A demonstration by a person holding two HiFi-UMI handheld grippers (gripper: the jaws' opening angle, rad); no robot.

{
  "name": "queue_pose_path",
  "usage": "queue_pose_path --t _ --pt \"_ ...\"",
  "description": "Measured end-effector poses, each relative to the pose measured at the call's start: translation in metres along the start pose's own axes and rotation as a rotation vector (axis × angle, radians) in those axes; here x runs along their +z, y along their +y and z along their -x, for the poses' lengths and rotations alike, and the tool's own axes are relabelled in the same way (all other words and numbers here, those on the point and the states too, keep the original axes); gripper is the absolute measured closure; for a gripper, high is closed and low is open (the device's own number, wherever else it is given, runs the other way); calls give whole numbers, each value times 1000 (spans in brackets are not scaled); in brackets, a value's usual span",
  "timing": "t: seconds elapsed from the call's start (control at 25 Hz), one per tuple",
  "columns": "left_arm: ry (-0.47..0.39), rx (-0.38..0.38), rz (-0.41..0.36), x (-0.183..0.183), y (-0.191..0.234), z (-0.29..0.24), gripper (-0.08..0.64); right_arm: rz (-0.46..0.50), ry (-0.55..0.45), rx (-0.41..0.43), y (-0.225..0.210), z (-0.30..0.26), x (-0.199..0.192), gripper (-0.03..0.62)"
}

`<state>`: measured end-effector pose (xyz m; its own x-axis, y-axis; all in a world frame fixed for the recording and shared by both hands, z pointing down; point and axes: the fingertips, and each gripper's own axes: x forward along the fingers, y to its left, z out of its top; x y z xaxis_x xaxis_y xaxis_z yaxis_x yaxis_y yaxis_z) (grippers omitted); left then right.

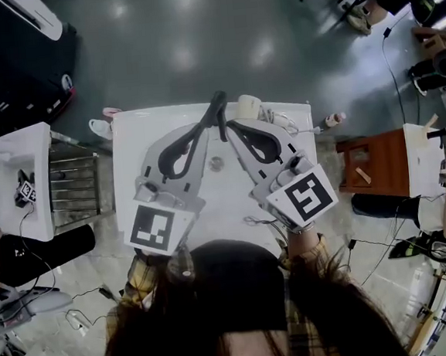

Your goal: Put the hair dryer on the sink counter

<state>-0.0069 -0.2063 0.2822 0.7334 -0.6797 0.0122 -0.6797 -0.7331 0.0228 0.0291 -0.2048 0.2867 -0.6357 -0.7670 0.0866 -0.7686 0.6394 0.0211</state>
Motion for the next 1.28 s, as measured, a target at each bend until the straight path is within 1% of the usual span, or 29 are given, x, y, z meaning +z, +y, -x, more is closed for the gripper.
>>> queue_pose_path --t 0.28,1.28 --pt "5 4 0 -1 2 0 540 -1 -13 1 0 -1 4 577" --pt "14 9 -1 -5 3 -4 540 4 11 11 -4 0 -4 577"
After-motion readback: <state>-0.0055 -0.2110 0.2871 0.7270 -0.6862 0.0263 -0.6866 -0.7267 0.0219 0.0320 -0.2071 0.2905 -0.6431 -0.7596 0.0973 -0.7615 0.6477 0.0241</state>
